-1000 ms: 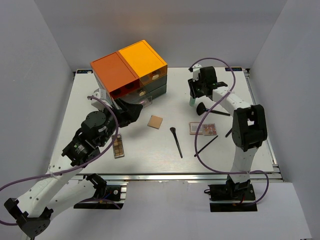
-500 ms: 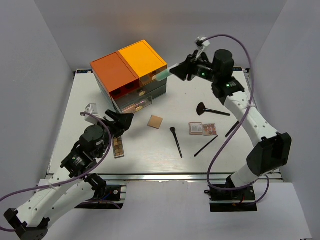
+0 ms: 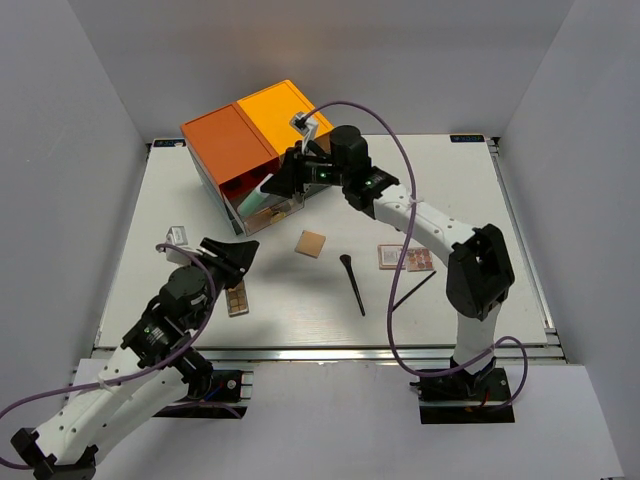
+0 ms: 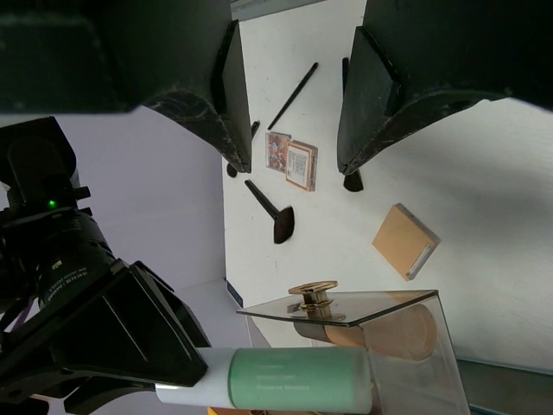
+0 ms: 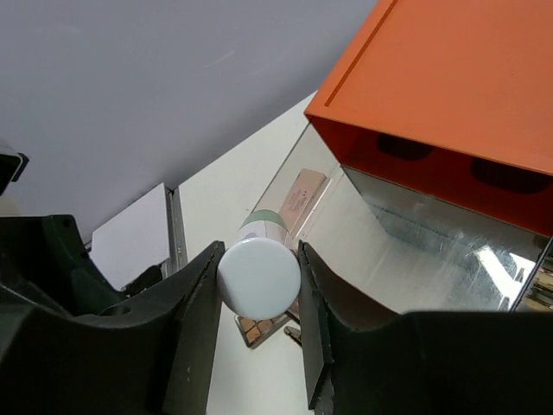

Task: Organize the makeup

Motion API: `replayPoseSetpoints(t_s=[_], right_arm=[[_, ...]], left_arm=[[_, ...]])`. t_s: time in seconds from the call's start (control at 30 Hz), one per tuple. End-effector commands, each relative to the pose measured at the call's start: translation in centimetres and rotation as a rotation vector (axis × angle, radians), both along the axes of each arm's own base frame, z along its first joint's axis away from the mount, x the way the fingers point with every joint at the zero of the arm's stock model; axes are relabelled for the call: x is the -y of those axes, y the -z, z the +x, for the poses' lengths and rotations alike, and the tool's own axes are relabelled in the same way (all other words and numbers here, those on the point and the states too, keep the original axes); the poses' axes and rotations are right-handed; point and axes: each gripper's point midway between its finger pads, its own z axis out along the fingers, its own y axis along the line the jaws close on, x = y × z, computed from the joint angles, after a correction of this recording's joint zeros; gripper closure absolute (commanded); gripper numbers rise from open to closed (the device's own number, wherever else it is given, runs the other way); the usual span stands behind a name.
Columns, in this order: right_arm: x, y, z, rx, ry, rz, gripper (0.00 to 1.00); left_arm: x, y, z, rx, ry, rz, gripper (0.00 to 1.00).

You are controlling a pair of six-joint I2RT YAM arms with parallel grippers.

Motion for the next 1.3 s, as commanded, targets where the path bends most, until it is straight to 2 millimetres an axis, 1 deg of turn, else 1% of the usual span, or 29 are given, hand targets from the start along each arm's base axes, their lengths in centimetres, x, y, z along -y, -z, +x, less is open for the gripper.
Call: replayPoseSetpoints(t_s=[0.0, 0.03, 0.07, 0.17, 0.2, 0.3, 0.33, 0.37, 0.4, 0.43, 0.57, 0.63, 0.7, 0.73, 0.77, 0.8, 0.83, 0.87, 0.9, 0.93, 0.97, 1.0, 1.03, 1.07, 1.13, 1.17, 1.2, 1.23, 1.27], right_arm=[[-0.7, -4.6, 0.4, 0.126, 0.018, 0.087, 0.99], [-0.9, -4.2, 0.4, 0.128, 0.013, 0.079, 0.96], [-1.1, -3.7, 0.3, 0.125, 0.009, 0.071, 0.89], [-1.6, -2.3, 0.3, 0.117, 0.004, 0.049, 0.75], [-1.7, -2.0, 0.4, 0.118, 0.003, 0.045, 0.66], [-1.8, -1.9, 0.8, 0.136, 0.007, 0.040, 0.51], [-1.9, -1.8, 0.8, 0.140, 0.006, 0.038, 0.48], [-1.8, -1.8, 1.0, 0.143, 0.013, 0.033, 0.42], [-1.9, -1.9, 1.0, 0.157, 0.011, 0.031, 0.41], [-1.8, -1.9, 1.1, 0.159, 0.014, 0.030, 0.39], [-1.6, -2.3, 1.3, 0.173, 0.017, 0.030, 0.35], [-1.0, -3.7, 1.3, 0.193, 0.024, 0.048, 0.36], [0.2, -6.0, 1.2, 0.243, 0.027, 0.075, 0.44], [0.8, -6.6, 1.3, 0.283, 0.027, 0.075, 0.50], [1.9, -7.3, 1.4, 0.302, 0.014, 0.081, 0.67], [3.0, -8.7, 1.1, 0.333, 0.011, 0.100, 0.77], [3.8, -8.9, 1.2, 0.337, 0.014, 0.100, 0.86], [5.3, -8.3, 2.0, 0.325, 0.040, 0.085, 1.00], [6.5, -9.2, 1.8, 0.337, 0.056, 0.090, 1.00], [7.5, -9.0, 2.2, 0.334, 0.075, 0.084, 1.00], [9.0, -7.7, 3.0, 0.311, 0.108, 0.059, 1.00], [10.3, -8.3, 2.8, 0.324, 0.129, 0.062, 1.00], [11.8, -7.9, 3.6, 0.317, 0.164, 0.048, 1.00], [12.9, -7.3, 3.2, 0.314, 0.183, 0.034, 1.00], [14.8, -6.5, 3.6, 0.301, 0.228, 0.013, 1.00], [15.6, -6.9, 3.2, 0.309, 0.243, 0.016, 1.00], [16.2, -5.5, 3.1, 0.282, 0.253, -0.002, 1.00], [16.9, -5.1, 3.2, 0.274, 0.272, -0.008, 1.00], [17.5, -5.4, 2.9, 0.279, 0.284, -0.006, 1.00]], left_arm=[[-0.3, 0.6, -0.2, -0.014, -0.018, -0.024, 0.46], [-0.3, 0.6, -0.1, -0.009, -0.017, -0.032, 0.46], [-0.2, 1.0, -0.1, -0.014, -0.015, -0.031, 0.46], [0.4, 1.5, 0.1, -0.022, 0.001, -0.031, 0.46], [0.6, 1.6, 0.2, -0.024, 0.005, -0.029, 0.46], [1.3, 2.2, 0.6, -0.038, 0.020, -0.016, 0.47], [1.5, 2.1, 0.8, -0.034, 0.024, -0.017, 0.50], [1.6, 2.3, 0.9, -0.037, 0.025, -0.012, 0.52], [1.8, 2.7, 1.1, -0.047, 0.028, 0.001, 0.56], [2.0, 2.4, 1.3, -0.039, 0.028, -0.002, 0.64], [2.5, 2.8, 2.0, -0.048, 0.027, 0.020, 0.79], [2.7, 3.1, 2.5, -0.055, 0.022, 0.041, 0.82], [2.7, 3.2, 2.9, -0.056, 0.011, 0.061, 0.88], [2.7, 3.4, 3.4, -0.061, -0.006, 0.082, 0.90], [2.7, 3.4, 3.7, -0.062, -0.013, 0.091, 0.91], [2.7, 3.5, 3.9, -0.060, -0.018, 0.102, 0.96], [2.8, 3.5, 4.3, -0.055, -0.025, 0.118, 0.98], [2.7, 3.8, 4.9, -0.066, -0.048, 0.139, 1.00], [2.6, 4.0, 5.2, -0.072, -0.062, 0.152, 1.00], [2.4, 4.2, 5.5, -0.079, -0.077, 0.170, 1.00], [2.2, 4.5, 6.1, -0.089, -0.107, 0.196, 1.00], [2.0, 4.6, 6.4, -0.097, -0.131, 0.211, 1.00], [1.7, 4.9, 6.7, -0.112, -0.155, 0.221, 1.00], [1.2, 4.7, 7.4, -0.115, -0.207, 0.239, 1.00], [0.7, 4.5, 8.0, -0.125, -0.265, 0.234, 1.00], [0.1, 3.7, 8.5, -0.112, -0.321, 0.223, 1.00], [-0.1, 4.1, 8.9, -0.126, -0.351, 0.226, 1.00], [-0.4, 4.1, 9.1, -0.140, -0.390, 0.200, 1.00], [-0.9, 3.5, 9.5, -0.131, -0.437, 0.186, 1.00]])
